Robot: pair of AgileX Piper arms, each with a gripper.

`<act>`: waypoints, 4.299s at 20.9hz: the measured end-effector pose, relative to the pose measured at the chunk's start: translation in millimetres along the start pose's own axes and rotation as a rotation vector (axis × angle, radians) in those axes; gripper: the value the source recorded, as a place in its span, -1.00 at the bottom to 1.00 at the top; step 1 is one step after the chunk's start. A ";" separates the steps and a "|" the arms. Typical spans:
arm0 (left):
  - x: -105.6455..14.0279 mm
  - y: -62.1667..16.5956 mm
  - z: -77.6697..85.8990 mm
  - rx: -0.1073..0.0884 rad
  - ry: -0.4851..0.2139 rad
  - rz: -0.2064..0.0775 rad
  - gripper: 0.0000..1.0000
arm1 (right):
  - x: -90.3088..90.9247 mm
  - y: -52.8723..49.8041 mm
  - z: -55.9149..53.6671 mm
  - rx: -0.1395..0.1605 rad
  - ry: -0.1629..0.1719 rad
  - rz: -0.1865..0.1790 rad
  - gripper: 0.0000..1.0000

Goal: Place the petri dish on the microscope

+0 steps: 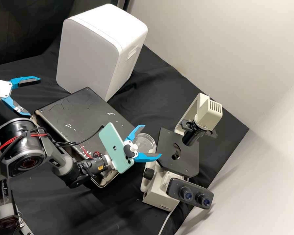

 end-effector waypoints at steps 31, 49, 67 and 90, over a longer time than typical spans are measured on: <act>3.7 -1.0 -0.3 -0.003 0.006 -0.006 1.00 | 65.8 -7.1 28.8 -0.087 -0.066 0.018 -1.00; 5.3 -4.3 0.0 -0.012 0.017 -0.023 1.00 | 87.1 -13.9 45.8 -0.145 -0.042 0.098 -1.00; 5.3 -4.3 0.0 -0.012 0.017 -0.023 1.00 | 91.9 -11.1 60.0 -0.175 -0.061 0.192 1.00; 5.3 -4.3 0.0 -0.012 0.017 -0.023 1.00 | 72.1 -7.4 45.1 -0.185 -0.102 0.093 1.00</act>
